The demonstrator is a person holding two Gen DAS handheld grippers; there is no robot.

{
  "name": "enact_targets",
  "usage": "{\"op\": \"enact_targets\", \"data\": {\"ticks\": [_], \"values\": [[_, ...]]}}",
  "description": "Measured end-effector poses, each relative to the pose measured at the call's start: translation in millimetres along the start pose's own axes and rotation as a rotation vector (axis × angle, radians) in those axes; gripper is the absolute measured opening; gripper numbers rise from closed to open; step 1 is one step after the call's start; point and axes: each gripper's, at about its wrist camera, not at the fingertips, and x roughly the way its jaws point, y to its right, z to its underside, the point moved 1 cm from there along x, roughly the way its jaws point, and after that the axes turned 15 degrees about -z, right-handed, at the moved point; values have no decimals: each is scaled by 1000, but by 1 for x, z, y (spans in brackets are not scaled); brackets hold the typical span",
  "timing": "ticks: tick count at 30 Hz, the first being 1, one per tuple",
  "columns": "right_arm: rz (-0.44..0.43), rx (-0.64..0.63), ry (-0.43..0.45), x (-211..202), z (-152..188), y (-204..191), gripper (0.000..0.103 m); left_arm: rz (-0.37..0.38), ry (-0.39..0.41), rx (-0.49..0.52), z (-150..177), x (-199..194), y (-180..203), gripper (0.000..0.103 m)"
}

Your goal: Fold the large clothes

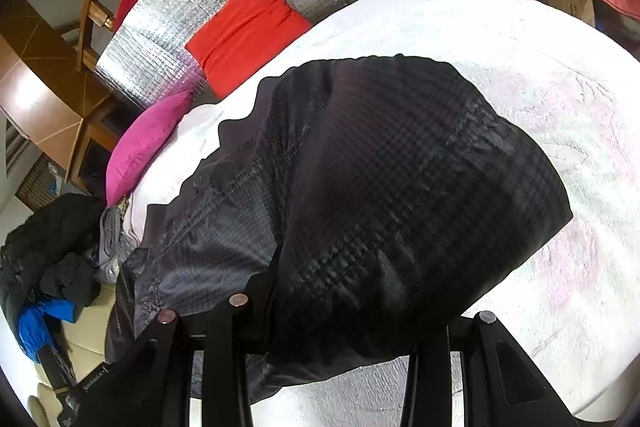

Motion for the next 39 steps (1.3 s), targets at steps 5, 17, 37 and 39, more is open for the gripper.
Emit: {"op": "enact_targets", "data": {"ticks": [5,17,37,39], "values": [[-5,20,-23,5,-2,6,41,-40,8,51,6,7,8,35],[-41,108,-120,-21,-7,22,67,-36,-68,123,10,-10,-13,67],[-16,-102,-140,-26,-94,-26,75,-205,111,331,-75,-21,44,79],[-32,-109,-156,1,-101,-35,75,-218,112,316,-84,-10,53,79]]}}
